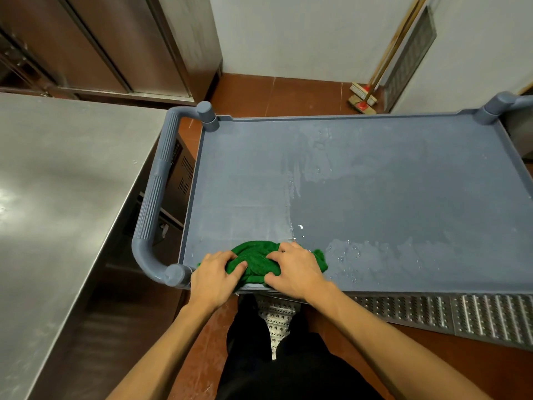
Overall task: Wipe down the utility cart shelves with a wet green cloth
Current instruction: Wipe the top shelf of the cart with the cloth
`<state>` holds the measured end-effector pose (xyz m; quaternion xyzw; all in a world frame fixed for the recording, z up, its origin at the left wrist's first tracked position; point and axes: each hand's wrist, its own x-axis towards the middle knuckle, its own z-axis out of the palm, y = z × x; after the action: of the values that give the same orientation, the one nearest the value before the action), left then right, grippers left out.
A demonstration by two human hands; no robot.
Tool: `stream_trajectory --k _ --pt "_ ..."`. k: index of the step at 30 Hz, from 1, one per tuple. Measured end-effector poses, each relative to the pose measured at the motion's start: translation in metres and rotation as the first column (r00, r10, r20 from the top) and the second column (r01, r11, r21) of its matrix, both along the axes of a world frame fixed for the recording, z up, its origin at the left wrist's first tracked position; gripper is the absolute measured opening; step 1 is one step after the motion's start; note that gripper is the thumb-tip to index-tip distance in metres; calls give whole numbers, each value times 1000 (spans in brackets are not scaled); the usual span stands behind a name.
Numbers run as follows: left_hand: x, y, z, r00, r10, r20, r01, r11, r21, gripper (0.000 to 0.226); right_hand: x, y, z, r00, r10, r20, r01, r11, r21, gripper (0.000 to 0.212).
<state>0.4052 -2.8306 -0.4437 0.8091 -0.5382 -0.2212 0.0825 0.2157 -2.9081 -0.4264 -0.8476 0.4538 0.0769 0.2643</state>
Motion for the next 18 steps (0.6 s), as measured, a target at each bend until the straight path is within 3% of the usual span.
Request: stream_trajectory --k 7,12,15,18 --pt "-4 4 3 996 -75 42 75 997 2 43 -5 3 7 1000 -3 -15 3 999 49 52" --pt "1 -3 6 993 -118 -16 119 993 16 33 -12 -1 11 999 26 33 -28 997 66 49" --pt "0 -8 13 991 -123 -45 119 990 -77 27 -19 -6 11 991 -53 122 49 998 36 43" --pt "-6 -9 20 991 -117 73 132 953 -273 21 -31 -7 4 961 -95 260 106 994 -29 32"
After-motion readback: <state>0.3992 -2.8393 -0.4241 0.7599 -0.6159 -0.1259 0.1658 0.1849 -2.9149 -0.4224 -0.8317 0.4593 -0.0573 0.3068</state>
